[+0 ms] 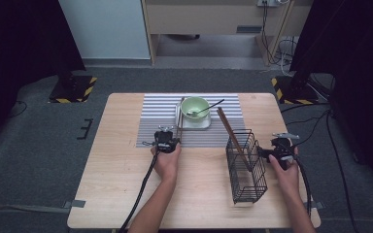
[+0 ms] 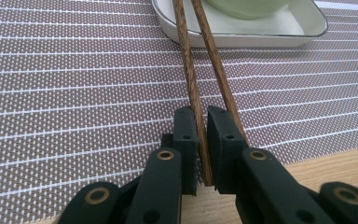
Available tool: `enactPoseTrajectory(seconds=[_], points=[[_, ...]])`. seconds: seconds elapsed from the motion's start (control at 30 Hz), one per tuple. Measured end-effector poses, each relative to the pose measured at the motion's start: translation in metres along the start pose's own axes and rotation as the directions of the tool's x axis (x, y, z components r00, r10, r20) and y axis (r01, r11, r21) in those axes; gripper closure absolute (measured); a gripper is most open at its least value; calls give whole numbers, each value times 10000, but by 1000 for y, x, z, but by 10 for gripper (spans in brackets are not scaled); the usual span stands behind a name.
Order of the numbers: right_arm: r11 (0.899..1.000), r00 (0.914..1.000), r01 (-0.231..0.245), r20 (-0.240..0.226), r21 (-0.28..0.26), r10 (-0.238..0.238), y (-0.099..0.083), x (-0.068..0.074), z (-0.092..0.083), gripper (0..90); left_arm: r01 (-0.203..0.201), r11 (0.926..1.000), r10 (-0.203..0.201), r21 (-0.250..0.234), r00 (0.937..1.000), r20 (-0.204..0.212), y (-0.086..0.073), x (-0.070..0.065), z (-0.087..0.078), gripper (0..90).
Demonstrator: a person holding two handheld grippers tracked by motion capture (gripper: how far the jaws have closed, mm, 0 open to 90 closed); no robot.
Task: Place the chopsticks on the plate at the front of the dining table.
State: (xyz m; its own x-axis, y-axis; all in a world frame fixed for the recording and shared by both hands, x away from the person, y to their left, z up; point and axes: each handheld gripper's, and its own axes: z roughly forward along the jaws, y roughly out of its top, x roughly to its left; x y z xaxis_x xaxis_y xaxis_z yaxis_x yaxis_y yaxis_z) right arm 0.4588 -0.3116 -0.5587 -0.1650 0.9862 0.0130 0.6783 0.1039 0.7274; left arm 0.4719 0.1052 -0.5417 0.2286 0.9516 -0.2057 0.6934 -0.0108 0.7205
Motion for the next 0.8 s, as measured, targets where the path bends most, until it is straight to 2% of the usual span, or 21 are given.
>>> enactPoseTrajectory(seconds=[0.8], points=[[10000,10000,0,1,-1,0,0,0,0,34,51,10000,-50,-51,9999,149,-2,-3,1,800]])
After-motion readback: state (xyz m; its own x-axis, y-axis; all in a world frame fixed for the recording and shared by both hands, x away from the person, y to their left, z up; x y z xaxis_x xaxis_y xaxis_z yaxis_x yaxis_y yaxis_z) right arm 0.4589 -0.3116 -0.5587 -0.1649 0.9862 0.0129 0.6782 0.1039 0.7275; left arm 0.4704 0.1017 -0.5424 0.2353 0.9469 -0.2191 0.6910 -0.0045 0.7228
